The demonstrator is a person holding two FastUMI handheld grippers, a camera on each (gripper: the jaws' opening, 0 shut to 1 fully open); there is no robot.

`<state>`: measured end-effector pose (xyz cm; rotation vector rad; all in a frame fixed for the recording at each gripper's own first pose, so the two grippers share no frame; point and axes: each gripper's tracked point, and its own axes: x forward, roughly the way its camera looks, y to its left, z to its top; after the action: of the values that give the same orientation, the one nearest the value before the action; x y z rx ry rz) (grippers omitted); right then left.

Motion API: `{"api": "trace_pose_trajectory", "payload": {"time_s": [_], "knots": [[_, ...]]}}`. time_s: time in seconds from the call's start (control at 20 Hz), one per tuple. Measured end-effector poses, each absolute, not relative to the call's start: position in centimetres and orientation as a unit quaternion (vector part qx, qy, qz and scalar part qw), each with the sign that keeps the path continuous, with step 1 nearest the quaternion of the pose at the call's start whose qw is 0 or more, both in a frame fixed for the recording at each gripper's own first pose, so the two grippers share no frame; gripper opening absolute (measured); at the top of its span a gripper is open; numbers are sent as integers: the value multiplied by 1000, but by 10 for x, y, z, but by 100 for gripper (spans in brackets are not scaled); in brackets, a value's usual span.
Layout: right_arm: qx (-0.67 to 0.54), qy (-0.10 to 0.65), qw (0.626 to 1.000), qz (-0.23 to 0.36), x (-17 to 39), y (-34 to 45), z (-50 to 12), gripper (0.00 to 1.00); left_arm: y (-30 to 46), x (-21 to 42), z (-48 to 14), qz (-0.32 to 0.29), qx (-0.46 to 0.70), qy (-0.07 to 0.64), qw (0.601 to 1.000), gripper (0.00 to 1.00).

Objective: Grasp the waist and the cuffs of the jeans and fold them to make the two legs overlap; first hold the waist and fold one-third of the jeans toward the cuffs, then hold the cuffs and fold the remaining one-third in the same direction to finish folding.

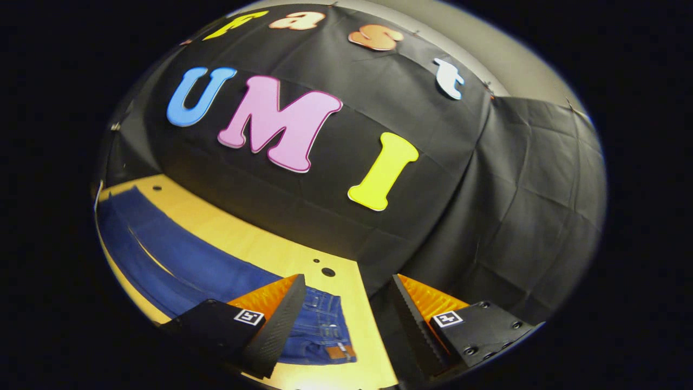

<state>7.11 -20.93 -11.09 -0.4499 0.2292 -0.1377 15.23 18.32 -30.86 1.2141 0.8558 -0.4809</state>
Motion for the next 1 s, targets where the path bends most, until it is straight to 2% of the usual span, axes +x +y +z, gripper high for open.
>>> {"api": "trace_pose_trajectory", "payload": {"time_s": [0.1,0.25,0.55,0.6,0.7,0.8,0.85,0.9,1.0], "knots": [[-337,143,931,-7,77,-228,-141,96,180,151,-309,-222,534,389,717,5],[-437,195,872,102,65,-237,-188,96,179,150,-308,-222,537,383,718,6],[-575,293,713,274,35,-260,-309,96,177,149,-310,-211,552,388,707,6],[-585,310,691,291,28,-267,-342,97,177,149,-309,-207,560,389,702,6],[-588,345,669,296,22,-283,-377,96,177,148,-309,-200,563,393,699,6],[-623,327,641,308,35,-283,-400,96,175,149,-309,-193,563,403,695,6],[-631,312,642,305,43,-280,-401,90,175,149,-309,-188,561,406,697,6],[-634,308,642,300,46,-278,-401,91,176,149,-309,-185,558,408,698,7],[-641,305,638,299,48,-273,-403,83,174,149,-309,-176,560,408,699,6]]}}
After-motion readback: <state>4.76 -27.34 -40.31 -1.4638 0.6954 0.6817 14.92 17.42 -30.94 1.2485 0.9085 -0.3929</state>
